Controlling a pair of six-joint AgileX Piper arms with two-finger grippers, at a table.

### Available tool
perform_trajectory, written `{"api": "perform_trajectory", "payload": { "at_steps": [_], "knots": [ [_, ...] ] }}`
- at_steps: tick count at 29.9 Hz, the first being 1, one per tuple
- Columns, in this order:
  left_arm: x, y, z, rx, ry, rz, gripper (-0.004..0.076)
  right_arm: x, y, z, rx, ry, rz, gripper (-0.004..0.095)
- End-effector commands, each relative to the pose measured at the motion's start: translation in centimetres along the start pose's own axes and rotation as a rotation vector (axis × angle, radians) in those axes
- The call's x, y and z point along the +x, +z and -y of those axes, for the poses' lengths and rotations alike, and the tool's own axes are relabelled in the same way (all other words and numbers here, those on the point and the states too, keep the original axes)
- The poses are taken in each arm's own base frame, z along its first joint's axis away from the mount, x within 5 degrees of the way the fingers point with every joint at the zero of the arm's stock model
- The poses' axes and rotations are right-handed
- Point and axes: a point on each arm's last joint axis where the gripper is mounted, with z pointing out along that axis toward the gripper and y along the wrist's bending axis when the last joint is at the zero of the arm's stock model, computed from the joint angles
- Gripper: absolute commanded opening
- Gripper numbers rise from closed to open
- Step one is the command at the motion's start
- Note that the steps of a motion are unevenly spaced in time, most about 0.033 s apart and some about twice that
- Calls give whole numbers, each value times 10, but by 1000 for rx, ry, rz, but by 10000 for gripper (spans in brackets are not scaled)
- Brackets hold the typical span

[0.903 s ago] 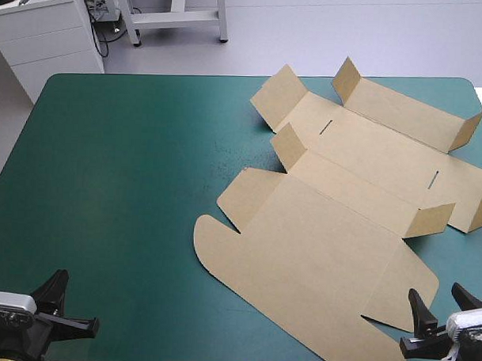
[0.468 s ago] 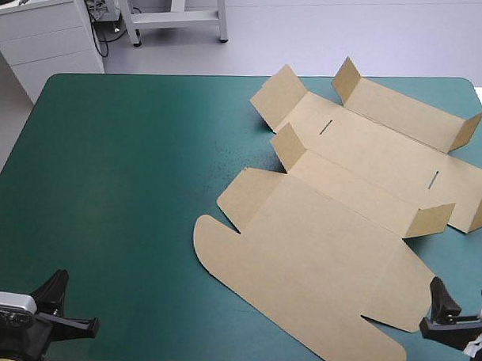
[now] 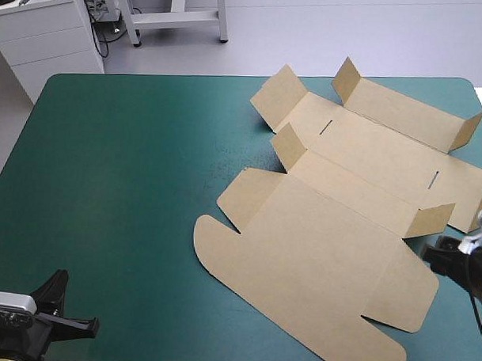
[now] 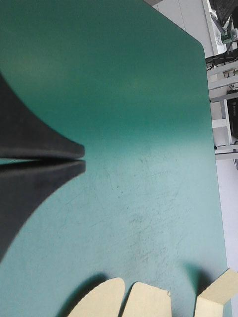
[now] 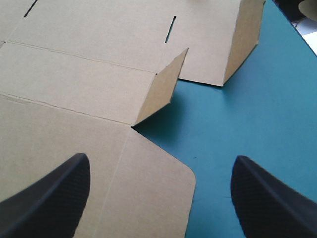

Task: Fold the box

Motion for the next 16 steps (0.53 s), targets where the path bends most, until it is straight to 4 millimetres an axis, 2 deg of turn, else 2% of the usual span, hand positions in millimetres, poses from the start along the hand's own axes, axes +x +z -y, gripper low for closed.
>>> {"api": "perform_trajectory", "payload": {
  "at_steps": [1, 6, 10, 16],
  "knots": [
    [-12, -7, 0, 7, -8, 108, -32, -33, 8, -13, 8, 5, 52, 725],
    [-11, -7, 0, 4, -16, 108, -32, -54, 28, -27, 45, 1, -11, 725],
    [-11, -7, 0, 5, -12, 108, -32, -60, 48, -35, 95, -15, -99, 724],
    [-11, -7, 0, 5, -10, 108, -32, -67, 81, -20, 119, 48, -261, 724]
  ]
}}
